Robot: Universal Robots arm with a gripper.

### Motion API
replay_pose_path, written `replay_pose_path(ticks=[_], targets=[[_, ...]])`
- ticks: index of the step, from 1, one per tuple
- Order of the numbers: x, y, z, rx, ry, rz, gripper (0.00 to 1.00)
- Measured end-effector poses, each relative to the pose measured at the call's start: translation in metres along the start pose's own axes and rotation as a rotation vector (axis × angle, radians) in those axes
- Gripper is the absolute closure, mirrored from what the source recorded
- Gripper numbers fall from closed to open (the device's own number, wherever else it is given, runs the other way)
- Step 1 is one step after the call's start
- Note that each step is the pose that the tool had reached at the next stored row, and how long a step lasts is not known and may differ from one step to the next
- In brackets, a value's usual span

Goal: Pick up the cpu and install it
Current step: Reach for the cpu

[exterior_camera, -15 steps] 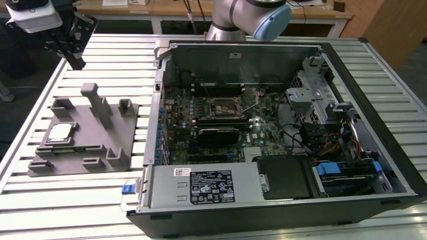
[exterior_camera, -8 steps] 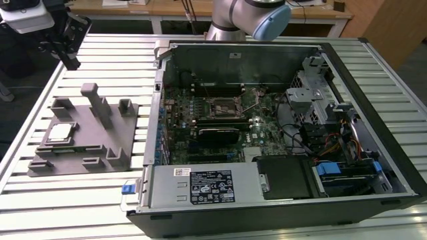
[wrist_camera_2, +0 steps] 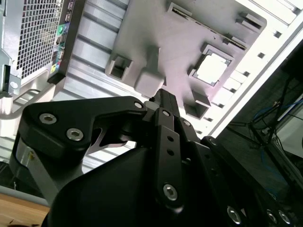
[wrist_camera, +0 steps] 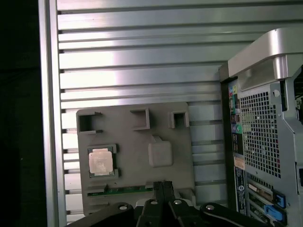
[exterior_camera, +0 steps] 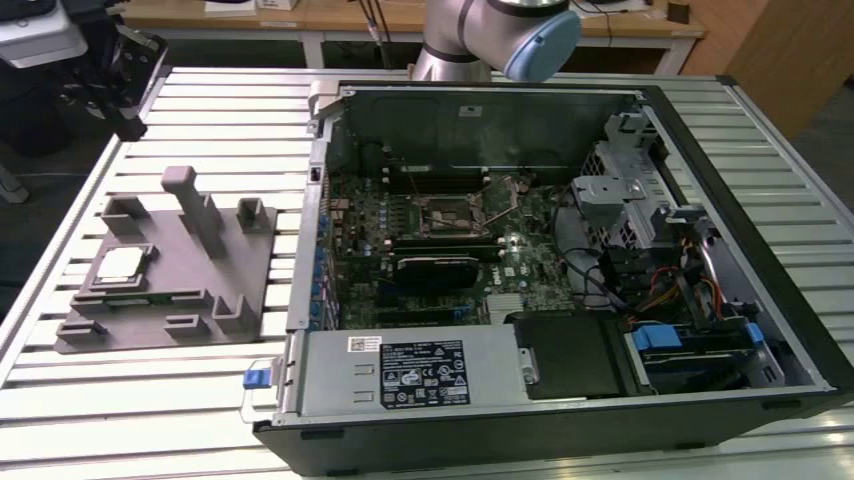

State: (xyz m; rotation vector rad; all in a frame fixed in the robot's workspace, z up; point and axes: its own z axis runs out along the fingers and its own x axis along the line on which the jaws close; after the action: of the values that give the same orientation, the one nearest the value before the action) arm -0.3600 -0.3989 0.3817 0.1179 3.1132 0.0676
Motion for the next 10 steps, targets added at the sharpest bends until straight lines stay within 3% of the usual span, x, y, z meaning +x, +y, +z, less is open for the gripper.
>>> replay_pose_path(ticks=[10], targets=[[0.0213, -0.0017, 0.0006, 0.0001, 0.0, 0.0, 0.89]])
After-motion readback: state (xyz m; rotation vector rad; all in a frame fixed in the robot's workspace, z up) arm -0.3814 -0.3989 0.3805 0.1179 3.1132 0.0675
